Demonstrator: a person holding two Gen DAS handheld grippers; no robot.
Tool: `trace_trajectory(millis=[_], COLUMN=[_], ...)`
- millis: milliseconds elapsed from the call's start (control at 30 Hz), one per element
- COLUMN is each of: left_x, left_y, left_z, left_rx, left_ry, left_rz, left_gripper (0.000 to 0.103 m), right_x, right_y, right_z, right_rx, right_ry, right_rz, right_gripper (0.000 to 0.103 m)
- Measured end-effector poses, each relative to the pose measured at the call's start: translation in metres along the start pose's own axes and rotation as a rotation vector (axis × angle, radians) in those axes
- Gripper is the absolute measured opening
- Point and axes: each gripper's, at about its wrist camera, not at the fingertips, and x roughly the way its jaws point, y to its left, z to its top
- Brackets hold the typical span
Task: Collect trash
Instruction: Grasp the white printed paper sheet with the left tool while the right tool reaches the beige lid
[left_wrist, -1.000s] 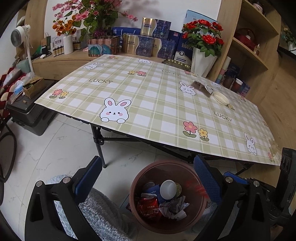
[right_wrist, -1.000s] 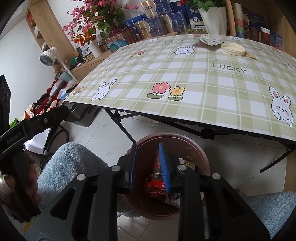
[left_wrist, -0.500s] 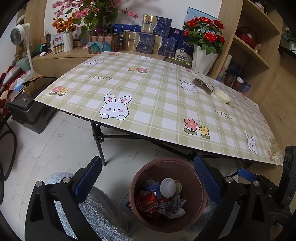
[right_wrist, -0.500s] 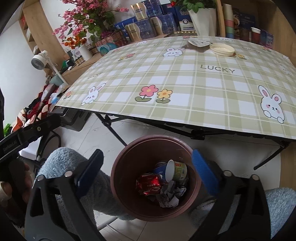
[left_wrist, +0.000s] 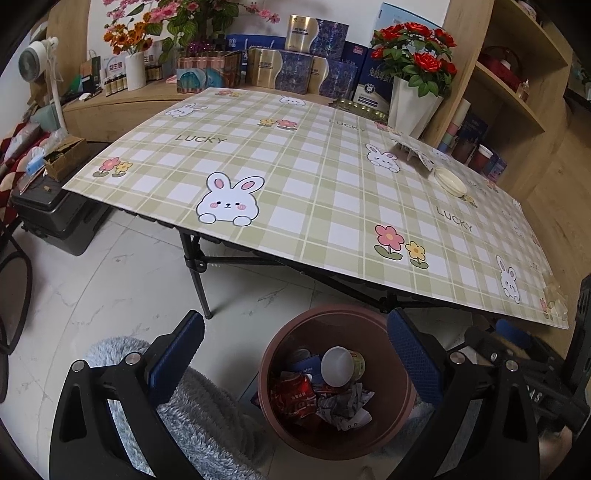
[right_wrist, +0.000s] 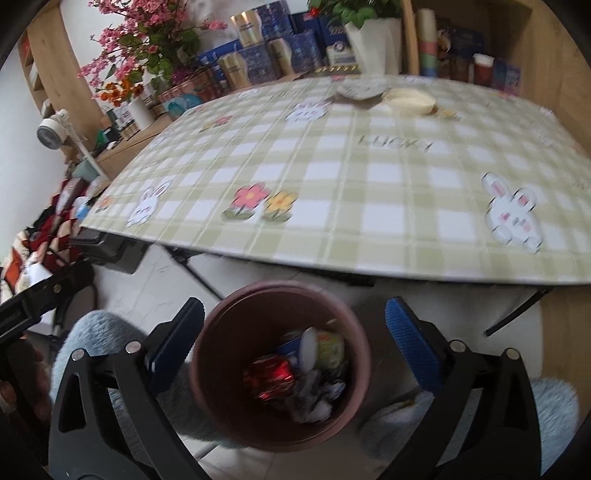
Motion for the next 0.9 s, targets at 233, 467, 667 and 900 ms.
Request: trace_trajectory(millis=[233,467,667,900], left_x=[0.013,0.052,0.120,0.230], left_y=[-0.015,-0.044,-0.094,-0.125], left_z=[0.026,0.088,0.163,0.227], left_rx=[0.057,0.016,-0.054,-0.318], left_ry=[-0.001,0.039,0.071,0.182], left_rz=[-0.033,-0.186,-0.405,-0.557], left_gripper=[0.097,0.097,0.083,0.066], right_x=[-0.001,0.000,0.020,0.037], right_y=[-0.036,-0.089,-0.122,-0.141], right_z=[0.034,0.081,0.111,0.136], right_rx=[-0.011,0.076,0.142,0.148], right_ry=[-0.056,-0.101,-0.096,-0.100], right_rz=[-0.140,-0.220,-0.224,-0.203], right_gripper=[0.097,0.097,0.097,0.097])
